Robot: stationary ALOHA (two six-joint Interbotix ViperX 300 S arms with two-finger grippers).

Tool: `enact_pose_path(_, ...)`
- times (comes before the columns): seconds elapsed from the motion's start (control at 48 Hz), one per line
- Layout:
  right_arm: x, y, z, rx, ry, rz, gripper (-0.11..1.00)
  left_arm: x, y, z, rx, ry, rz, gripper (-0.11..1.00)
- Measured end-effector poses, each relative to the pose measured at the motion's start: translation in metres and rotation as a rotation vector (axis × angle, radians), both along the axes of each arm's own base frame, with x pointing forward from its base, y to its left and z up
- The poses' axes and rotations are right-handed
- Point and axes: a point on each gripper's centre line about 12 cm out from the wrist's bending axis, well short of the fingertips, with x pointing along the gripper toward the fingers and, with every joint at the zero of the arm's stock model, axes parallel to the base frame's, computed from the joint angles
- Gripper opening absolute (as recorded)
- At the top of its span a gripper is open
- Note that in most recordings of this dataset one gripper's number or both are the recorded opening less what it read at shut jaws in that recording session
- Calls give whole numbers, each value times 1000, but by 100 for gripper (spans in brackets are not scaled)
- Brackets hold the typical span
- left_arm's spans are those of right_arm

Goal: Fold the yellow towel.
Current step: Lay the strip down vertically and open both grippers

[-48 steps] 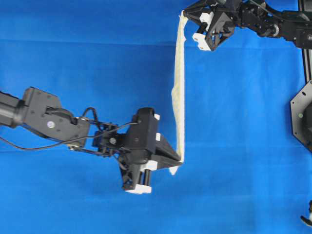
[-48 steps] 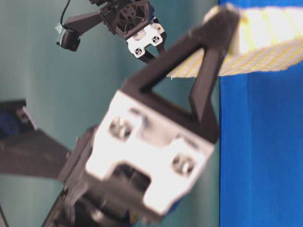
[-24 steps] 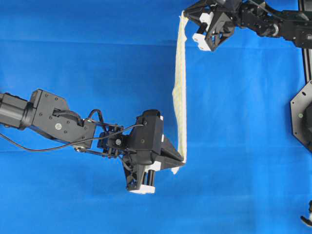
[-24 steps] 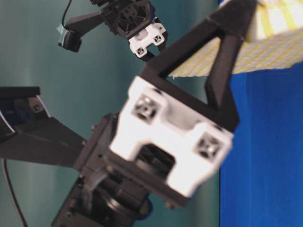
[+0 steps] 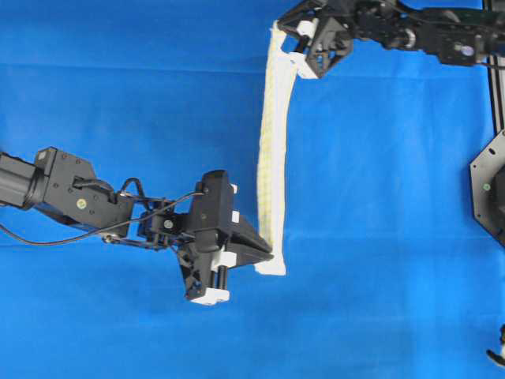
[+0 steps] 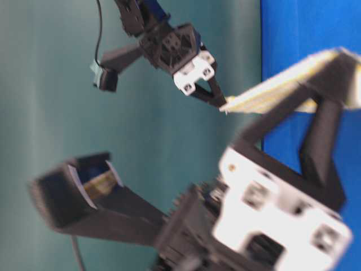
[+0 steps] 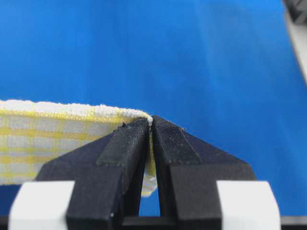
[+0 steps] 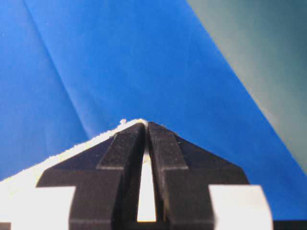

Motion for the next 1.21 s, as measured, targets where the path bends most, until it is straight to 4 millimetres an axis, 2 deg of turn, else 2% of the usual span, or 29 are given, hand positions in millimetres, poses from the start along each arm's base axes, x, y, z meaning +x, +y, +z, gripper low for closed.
enact_pose_path(0.333,33,0,-1,3,9,60,5,-19,-2,-11,-5,36,-2,3)
enact_pose_path(0.625,38,1,-4,8,13,66,5,-30,-3,-14,0,54,-9,3)
enact_pose_path(0.959,45,9,-4,1,25,101,5,-32,-6,-16,8,70,-21,5)
enact_pose_path(1.042,49,11,-4,-4,28,116,15,-33,-8,-16,8,70,-27,18)
enact_pose_path(1.209,51,11,-2,-11,25,122,58,-33,-12,-16,7,68,-36,47)
